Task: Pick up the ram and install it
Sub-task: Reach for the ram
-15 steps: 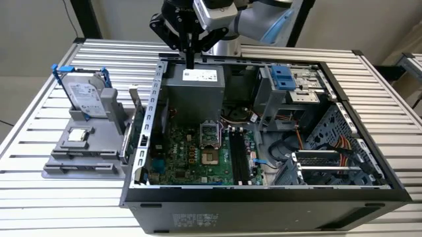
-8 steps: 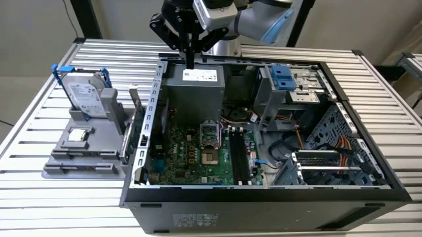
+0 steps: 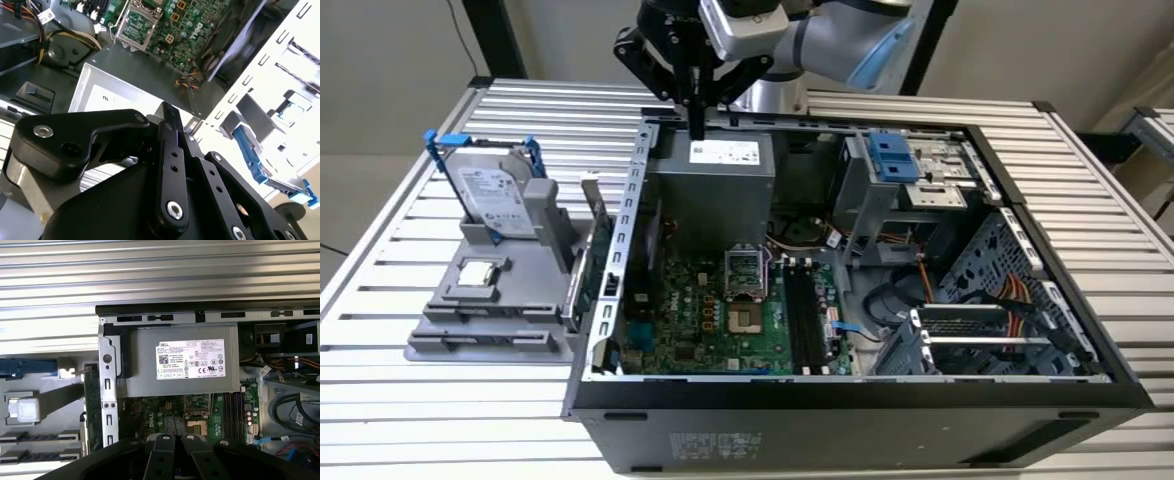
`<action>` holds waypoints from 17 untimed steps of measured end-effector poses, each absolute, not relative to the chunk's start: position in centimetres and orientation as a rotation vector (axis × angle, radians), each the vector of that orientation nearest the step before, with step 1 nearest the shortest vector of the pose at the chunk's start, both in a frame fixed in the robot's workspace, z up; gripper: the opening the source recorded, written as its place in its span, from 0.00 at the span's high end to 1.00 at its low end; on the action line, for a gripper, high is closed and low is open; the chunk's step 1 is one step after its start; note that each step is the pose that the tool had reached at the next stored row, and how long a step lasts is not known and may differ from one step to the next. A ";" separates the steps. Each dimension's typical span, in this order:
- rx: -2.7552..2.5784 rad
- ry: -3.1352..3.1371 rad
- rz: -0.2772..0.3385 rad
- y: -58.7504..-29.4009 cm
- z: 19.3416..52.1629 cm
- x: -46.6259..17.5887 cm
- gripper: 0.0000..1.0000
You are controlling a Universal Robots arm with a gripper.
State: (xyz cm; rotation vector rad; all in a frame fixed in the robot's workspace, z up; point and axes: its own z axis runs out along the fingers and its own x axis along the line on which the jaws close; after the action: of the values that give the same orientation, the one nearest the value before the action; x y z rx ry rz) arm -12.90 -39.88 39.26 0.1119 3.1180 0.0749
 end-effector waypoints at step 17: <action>0.111 3.118 0.075 -39.8 39.3 -14.9 1.00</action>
State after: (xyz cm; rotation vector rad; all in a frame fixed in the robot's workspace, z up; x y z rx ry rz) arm -14.87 -39.80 39.26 0.1111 3.1180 0.0750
